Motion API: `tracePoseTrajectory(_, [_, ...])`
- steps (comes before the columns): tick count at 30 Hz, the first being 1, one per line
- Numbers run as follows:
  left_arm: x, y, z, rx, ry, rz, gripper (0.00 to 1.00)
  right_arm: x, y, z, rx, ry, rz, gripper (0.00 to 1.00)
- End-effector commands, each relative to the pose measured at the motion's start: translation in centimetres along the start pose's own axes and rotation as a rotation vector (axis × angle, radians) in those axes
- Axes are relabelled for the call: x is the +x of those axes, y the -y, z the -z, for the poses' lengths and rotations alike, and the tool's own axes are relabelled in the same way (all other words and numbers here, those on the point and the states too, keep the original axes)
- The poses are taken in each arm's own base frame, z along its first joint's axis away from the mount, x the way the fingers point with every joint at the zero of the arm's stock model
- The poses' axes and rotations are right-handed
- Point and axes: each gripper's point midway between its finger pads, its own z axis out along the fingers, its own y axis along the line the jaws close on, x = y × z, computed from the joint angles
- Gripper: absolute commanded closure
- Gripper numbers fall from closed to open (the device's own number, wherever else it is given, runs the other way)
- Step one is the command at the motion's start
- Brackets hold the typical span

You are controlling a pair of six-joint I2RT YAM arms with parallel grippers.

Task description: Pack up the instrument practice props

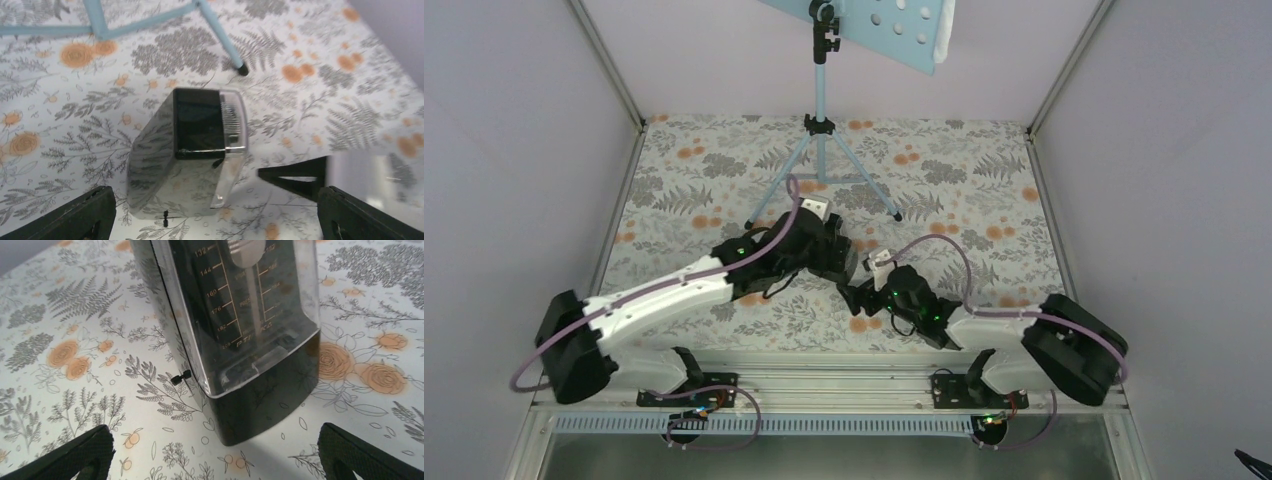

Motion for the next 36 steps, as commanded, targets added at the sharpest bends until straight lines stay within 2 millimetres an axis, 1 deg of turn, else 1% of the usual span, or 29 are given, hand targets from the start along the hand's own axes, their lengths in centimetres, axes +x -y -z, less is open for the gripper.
tracePoseTrajectory(1, [-1.9,0.9,3.2,0.113,0.087,0.017,0.0,-0.4,0.1,-2.0,0.051,-0.025,-0.029,0.04])
tracePoseTrajectory(4, [-2.4,0.3,4.3,0.151,0.12,0.04,0.0,-0.3,1.0,-3.0,0.116,-0.054,-0.046,0.02])
tracePoseTrajectory(7, [-2.6,-0.5,4.9,0.198,0.136,0.065,0.0,-0.3,2.6,-3.4,0.189,-0.062,-0.076,0.01])
tracePoseTrajectory(11, [-3.0,-1.1,5.3,0.279,0.132,0.069,0.0,0.0,5.1,-3.1,0.244,-0.066,-0.133,0.0])
tracePoseTrajectory(13, [-3.2,-1.0,5.5,0.317,0.118,0.047,0.0,0.0,7.1,-2.7,0.29,-0.064,-0.169,0.0])
tracePoseTrajectory(15, [-3.6,-0.9,5.5,0.327,0.101,0.001,0.0,-0.2,8.1,-2.0,0.296,-0.047,-0.195,0.0])
tracePoseTrajectory(16, [-3.7,-0.7,5.5,0.335,0.086,-0.022,0.0,-0.4,8.3,-1.7,0.289,-0.038,-0.2,0.0])
tracePoseTrajectory(17, [-3.9,-0.6,5.4,0.34,0.074,-0.047,0.0,-0.8,8.2,-1.4,0.277,-0.024,-0.196,0.0])
tracePoseTrajectory(19, [-4.4,-0.2,5.1,0.358,0.057,-0.096,0.0,-1.4,7.5,-1.1,0.229,0.0,-0.165,0.0])
tracePoseTrajectory(22, [-5.0,0.5,4.2,0.395,0.041,-0.191,0.0,-2.2,4.9,-0.8,0.078,0.022,-0.1,0.0])
tracePoseTrajectory(23, [-5.0,0.5,3.3,0.39,0.028,-0.215,0.0,-2.2,3.9,-0.8,0.023,0.02,-0.083,0.0])
tracePoseTrajectory(25, [-5.6,0.3,2.1,0.389,0.023,-0.249,0.0,-1.8,2.7,-0.9,-0.041,-0.001,-0.072,0.0])
tracePoseTrajectory(29, [-6.7,0.6,-0.1,0.429,0.014,-0.255,0.0,-0.3,2.1,-1.0,-0.05,-0.048,-0.068,0.0])
tracePoseTrajectory(31, [-7.1,0.9,-0.9,0.438,0.008,-0.261,0.0,-0.1,2.0,-1.0,-0.048,-0.057,-0.076,0.0])
tracePoseTrajectory(34, [-7.2,1.2,-2.5,0.447,-0.014,-0.255,0.0,0.6,1.7,-1.1,-0.043,-0.078,-0.089,0.0])
tracePoseTrajectory(36, [-6.9,1.4,-3.6,0.458,-0.042,-0.244,0.01,1.0,1.6,-1.3,-0.022,-0.084,-0.089,0.0])
